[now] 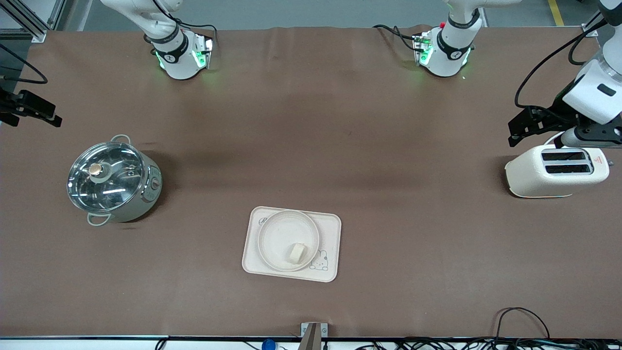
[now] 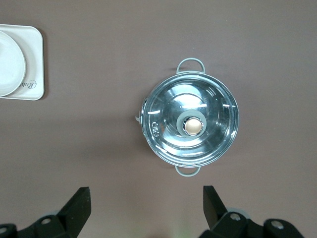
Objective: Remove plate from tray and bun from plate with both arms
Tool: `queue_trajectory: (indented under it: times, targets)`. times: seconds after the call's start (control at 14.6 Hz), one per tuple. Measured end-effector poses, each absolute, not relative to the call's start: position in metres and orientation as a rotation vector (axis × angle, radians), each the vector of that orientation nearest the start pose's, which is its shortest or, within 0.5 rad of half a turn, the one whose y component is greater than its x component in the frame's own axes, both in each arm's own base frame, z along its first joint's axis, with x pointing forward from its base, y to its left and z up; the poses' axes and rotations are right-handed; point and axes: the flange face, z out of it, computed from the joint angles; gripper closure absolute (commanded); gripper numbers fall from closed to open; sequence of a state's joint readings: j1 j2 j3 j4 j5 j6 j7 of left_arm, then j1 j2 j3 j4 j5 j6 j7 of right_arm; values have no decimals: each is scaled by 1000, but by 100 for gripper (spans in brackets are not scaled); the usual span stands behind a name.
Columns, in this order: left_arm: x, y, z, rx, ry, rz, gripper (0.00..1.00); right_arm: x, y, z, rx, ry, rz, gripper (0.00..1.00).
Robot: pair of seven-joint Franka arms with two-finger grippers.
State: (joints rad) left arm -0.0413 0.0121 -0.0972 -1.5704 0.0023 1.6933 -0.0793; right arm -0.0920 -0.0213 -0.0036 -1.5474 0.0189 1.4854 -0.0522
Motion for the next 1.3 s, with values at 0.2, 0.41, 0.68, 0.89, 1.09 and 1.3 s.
queue_trajectory:
  times: [0.2,0.41,0.68,0.89,1.09,1.3]
  targets:
    - [564,-78,628,-3146,93,-159,0,536,-53,640,-3118,78,64,0]
    - [564,-78,628,-3146,93,-155,0,536,-56,640,-3118,85,62,0]
    - [564,-78,628,-3146,93,-155,0,539,-52,641,-3120,74,30,0]
    - [564,-78,629,-3146,92,-159,0,540,-52,639,-3121,74,34,0]
    - [564,-77,630,-3146,91,-159,0,543,-55,630,-3119,80,63,0]
    - [563,-77,629,-3146,90,-149,0,546,-60,621,-3115,95,93,0]
